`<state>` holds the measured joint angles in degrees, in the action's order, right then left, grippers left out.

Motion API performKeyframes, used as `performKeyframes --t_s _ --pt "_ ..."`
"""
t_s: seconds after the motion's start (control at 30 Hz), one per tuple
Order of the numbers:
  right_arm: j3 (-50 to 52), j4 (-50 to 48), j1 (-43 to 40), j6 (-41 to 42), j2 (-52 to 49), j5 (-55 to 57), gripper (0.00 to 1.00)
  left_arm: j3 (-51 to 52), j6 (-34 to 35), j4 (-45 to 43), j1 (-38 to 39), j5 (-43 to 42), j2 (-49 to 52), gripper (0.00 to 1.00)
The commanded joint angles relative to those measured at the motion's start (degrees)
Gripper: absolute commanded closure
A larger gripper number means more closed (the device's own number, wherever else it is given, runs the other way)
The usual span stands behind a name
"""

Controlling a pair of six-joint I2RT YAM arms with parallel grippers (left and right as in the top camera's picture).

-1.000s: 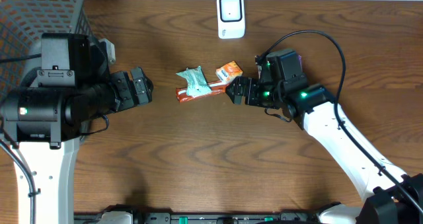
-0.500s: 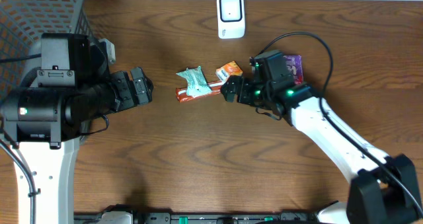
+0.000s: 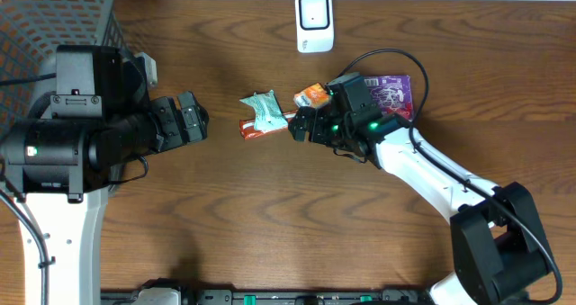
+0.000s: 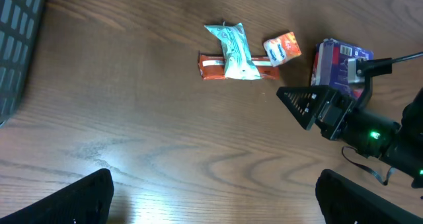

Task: Scan the item barcode
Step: 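Reach the right gripper left toward the orange packet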

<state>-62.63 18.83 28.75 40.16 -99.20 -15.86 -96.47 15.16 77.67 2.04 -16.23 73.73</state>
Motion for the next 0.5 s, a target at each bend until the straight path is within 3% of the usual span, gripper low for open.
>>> performKeyframes --t_s 0.0,0.33,0.47 --pt "-0.31 -1.31 1.25 0.57 -1.38 0.13 0.01 -0.94 -0.55 0.04 0.17 -0.24 0.11 0.02" --pt "-0.31 -2.49 2.84 0.55 -2.01 4.20 0.01 -0.94 -0.55 0.04 0.17 -0.24 0.11 0.02" --pt "-0.31 -2.60 2.84 5.11 -2.34 9.18 0.02 -0.94 -0.55 0.04 0.17 -0.24 0.11 0.02"
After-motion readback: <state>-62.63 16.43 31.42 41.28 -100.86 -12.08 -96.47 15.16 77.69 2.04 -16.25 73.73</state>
